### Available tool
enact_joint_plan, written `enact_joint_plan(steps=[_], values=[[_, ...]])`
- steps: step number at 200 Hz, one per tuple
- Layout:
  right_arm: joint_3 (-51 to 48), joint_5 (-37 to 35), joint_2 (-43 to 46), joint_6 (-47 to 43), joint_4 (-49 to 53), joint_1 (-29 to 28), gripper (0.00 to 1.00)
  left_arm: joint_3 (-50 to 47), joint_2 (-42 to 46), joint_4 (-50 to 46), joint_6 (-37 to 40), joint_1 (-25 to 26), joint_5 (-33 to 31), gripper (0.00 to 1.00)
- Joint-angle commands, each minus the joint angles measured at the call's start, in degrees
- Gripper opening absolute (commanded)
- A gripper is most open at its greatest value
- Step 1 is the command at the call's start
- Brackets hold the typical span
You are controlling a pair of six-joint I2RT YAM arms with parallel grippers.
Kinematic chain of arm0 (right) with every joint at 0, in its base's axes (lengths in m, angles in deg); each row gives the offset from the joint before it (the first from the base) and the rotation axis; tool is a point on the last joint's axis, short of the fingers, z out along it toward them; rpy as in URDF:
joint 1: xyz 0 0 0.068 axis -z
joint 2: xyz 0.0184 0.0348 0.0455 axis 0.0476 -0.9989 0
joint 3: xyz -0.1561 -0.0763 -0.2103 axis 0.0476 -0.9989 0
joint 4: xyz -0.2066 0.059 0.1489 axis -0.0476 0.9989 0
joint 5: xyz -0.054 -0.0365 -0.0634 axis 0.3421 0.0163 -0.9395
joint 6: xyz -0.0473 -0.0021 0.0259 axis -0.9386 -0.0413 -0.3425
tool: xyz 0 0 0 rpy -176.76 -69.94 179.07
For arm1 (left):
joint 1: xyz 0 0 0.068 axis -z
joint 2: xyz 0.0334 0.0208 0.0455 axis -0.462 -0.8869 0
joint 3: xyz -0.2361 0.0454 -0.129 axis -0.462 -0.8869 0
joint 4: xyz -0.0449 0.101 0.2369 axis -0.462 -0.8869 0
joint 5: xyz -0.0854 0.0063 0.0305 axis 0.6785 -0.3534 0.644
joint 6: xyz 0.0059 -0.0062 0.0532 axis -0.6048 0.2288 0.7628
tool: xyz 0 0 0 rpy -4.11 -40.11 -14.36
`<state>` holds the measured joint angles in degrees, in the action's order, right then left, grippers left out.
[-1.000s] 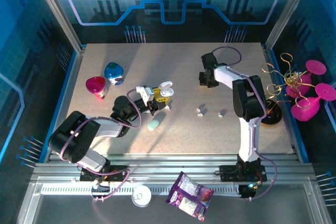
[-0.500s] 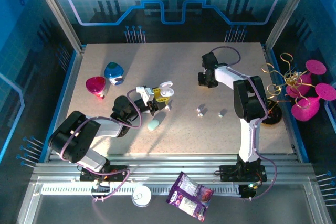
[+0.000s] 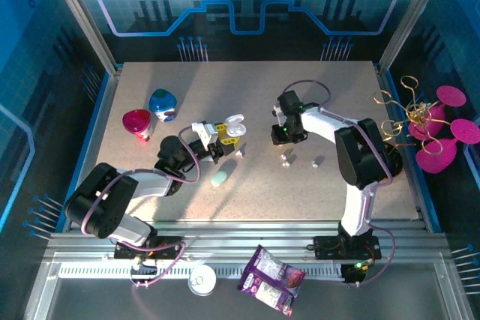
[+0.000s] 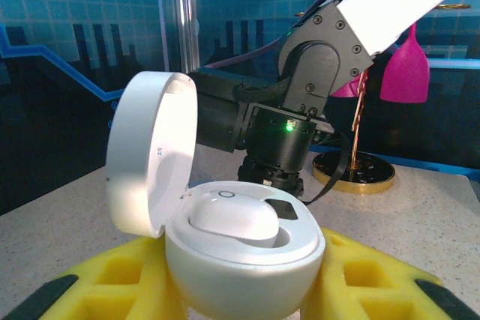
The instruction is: Insert the wireless bluetooth earbuds into the charging case
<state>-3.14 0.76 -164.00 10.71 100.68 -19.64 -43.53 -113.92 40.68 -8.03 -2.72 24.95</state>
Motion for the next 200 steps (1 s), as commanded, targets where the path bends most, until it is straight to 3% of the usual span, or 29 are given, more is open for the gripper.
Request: enact_joint_plan(steps=[1, 35, 81, 151, 200], values=[[-0.62, 0.05, 1.94, -2.52, 2.99, -2.05, 0.30, -0.06, 0.93, 0.16, 1.07, -0.37, 0.27, 0.34], [-0.95, -0.73, 1.75, -1.65, 2.29, -2.15, 0.33, 0.08, 1.21, 0.05, 0.84, -0.43, 0.32, 0.34], [-5.46, -1.54, 9.33, 1.71, -1.99, -2.33, 0.44, 0.10, 1.87, -1.07, 0.92, -0.37, 0.42, 0.34], [-12.95, 7.74, 11.85, 14.16, -7.54, -2.49, 0.40, 0.28, 0.97, 0.14, 0.44, -0.44, 0.63, 0.34], [-13.07, 6.50, 8.90, 14.26, -7.49, -2.68, 0.40, 0.10, 1.12, 0.49, 0.16, -0.41, 0.72, 0.33]])
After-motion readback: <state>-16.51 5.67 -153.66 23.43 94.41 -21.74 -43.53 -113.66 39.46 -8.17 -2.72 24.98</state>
